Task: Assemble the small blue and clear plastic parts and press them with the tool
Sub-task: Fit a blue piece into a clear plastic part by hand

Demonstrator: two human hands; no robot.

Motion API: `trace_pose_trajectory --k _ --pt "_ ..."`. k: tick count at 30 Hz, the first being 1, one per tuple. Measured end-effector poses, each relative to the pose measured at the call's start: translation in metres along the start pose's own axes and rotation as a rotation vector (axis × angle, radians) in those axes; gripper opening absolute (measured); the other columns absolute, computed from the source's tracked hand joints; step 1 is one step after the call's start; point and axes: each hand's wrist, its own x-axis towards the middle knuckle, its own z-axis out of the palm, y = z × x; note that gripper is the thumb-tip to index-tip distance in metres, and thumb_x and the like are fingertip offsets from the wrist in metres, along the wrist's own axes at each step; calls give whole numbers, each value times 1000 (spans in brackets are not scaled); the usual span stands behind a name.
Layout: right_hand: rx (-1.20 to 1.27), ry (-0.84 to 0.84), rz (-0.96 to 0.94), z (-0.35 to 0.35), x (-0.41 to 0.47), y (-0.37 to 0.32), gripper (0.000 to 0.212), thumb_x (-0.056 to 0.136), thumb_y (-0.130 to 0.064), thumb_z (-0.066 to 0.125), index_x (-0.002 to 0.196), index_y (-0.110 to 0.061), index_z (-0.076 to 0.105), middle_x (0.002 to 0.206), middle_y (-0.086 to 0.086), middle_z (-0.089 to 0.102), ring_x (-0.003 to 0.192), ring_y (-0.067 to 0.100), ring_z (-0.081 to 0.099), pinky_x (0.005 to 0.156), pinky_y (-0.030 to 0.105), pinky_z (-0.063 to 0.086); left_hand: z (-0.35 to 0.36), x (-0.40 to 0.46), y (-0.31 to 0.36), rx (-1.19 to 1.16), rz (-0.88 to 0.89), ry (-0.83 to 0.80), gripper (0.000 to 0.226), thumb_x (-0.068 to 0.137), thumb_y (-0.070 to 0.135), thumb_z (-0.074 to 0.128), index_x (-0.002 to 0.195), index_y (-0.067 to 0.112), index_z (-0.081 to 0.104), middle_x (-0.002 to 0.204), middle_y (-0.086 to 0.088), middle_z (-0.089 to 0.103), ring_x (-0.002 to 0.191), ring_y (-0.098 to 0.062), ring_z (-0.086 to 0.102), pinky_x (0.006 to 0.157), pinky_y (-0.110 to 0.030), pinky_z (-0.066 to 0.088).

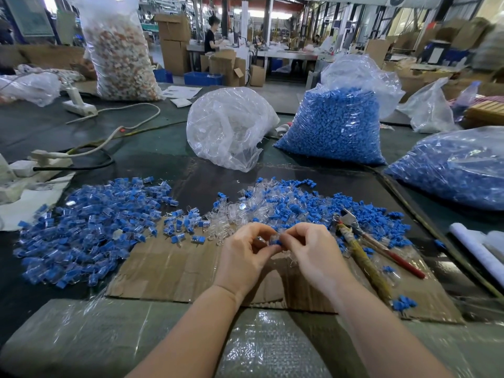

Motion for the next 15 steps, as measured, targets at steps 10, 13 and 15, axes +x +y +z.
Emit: trace_pose_trajectory --k 10,13,15 --pt "-347 153 -442 -5 -10 8 8 84 -12 67 90 -16 71 80 -4 65 77 16 58 69 32 51 -2 0 4 -207 -142 -112 26 81 0 67 103 14 66 93 -6 70 83 -17 68 76 -23 55" --pt "-484 186 -496 -5 -11 10 7 78 -12 75 78 -16 68 71 -3 62 65 18 58 58 31 48 -2 0 5 -288 -191 -142 21 86 -1 59 101 11 67 90 -8 72 80 -17 69 71 -21 55" --pt "-521 200 -481 -2 -12 11 12 77 -12 75 75 -16 64 70 -3 61 63 17 56 57 29 45 -3 1 5 -341 -226 -146 21 87 -3 58 96 14 66 91 -7 71 79 -16 70 68 -22 56"
